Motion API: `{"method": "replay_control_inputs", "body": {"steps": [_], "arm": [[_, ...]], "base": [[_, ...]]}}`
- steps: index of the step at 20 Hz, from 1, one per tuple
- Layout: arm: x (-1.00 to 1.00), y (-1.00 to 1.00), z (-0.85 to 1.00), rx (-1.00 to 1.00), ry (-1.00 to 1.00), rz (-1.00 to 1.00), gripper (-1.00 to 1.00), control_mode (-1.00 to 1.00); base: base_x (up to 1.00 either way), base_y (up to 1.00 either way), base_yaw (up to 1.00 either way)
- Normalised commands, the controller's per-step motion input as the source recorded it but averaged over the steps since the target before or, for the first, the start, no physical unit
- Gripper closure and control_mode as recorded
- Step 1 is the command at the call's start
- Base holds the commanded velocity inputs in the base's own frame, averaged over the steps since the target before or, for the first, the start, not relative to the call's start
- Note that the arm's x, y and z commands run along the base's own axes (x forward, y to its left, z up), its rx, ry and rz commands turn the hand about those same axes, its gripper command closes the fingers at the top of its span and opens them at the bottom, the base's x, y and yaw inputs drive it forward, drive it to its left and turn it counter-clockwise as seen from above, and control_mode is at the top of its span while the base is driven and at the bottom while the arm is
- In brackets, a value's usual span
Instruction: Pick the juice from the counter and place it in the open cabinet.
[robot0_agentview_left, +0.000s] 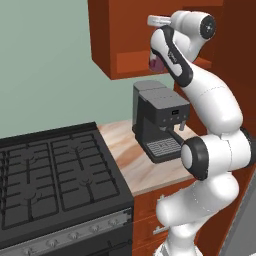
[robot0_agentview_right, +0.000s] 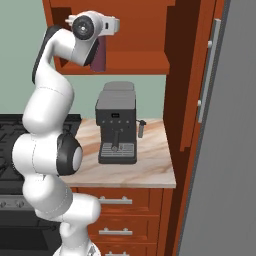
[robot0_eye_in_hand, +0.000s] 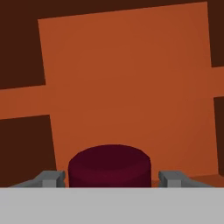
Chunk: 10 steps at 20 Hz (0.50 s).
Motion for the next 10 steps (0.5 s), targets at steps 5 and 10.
{"method": "replay_control_inputs", "body": {"steps": [5,10], "arm": [[0.0,0.0,0.04,0.0,-0.05,0.0,1.0,-1.0],[0.01,0.0,0.0,-0.04,-0.11,0.0,1.0,-1.0]], "base": [[0.0,0.0,0.0],[0.0,0.0,0.0]]}}
